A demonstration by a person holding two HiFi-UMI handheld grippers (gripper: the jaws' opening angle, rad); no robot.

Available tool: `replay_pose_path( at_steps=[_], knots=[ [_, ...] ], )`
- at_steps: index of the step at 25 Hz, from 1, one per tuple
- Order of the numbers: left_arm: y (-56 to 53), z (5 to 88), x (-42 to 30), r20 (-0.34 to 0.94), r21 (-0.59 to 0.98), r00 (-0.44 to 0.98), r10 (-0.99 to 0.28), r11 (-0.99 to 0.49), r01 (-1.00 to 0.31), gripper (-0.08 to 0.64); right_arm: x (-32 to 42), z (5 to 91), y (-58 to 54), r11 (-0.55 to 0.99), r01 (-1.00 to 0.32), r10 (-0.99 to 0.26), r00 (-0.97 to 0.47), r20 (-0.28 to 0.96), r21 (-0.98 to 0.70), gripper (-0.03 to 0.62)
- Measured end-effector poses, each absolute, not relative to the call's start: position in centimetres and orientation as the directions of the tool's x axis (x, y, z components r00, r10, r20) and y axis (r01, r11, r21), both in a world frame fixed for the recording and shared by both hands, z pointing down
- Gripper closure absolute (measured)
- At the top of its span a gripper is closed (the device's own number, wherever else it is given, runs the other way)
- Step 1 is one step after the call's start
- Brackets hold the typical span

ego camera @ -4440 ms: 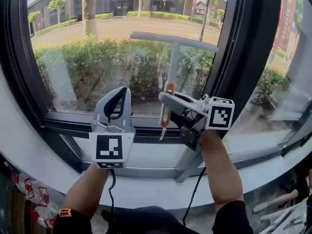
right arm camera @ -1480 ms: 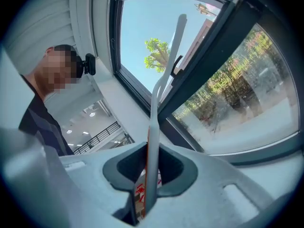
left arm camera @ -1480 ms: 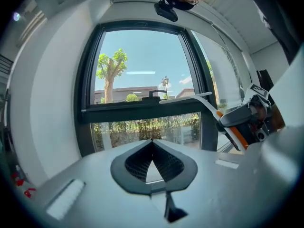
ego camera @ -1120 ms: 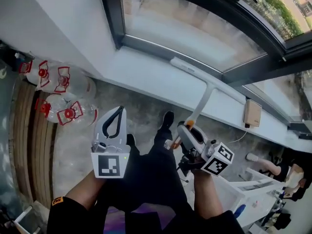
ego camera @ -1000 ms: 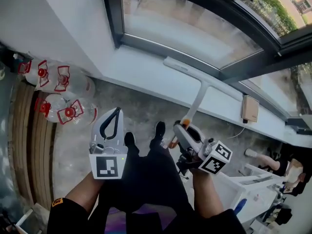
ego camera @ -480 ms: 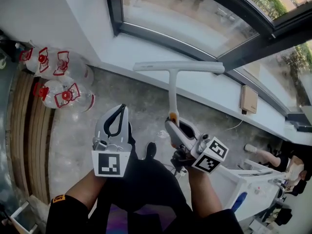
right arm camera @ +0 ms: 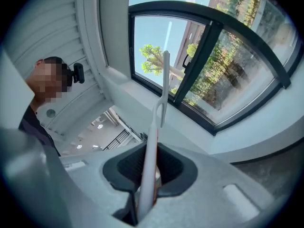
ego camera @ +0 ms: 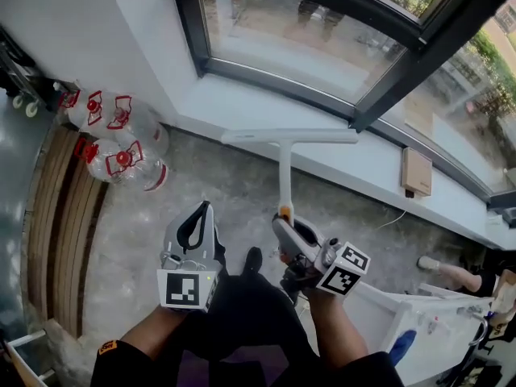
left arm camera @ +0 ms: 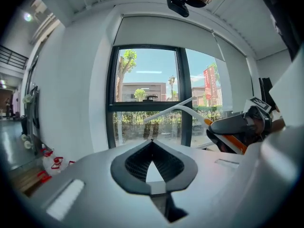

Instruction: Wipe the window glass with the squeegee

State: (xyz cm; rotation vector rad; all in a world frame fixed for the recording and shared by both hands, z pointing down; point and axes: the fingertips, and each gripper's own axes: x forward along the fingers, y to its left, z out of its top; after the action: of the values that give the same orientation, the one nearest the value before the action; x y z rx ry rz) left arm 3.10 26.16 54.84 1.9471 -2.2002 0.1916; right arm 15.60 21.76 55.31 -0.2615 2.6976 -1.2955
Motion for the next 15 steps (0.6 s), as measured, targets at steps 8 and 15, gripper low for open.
replay_pose_path(
  at_steps=[8,15],
  knots=[
    [28.6,53.4,2.2,0.182,0.024,-0.182,-0.966,0.189,-0.982,0.541,16.4,52.7,25.9,0.669,-0.075,-0.192,-0.978,-0.075,-0.739,0.546],
    [31.1,53.5,1.3,0.178,0.056,-0.167,-0.970,0.179,-0.982,0.541,15.3,52.9,28.3,0.664,-0.116,-0.215,-0.976,-0.040,-0.739,0.546]
  ],
)
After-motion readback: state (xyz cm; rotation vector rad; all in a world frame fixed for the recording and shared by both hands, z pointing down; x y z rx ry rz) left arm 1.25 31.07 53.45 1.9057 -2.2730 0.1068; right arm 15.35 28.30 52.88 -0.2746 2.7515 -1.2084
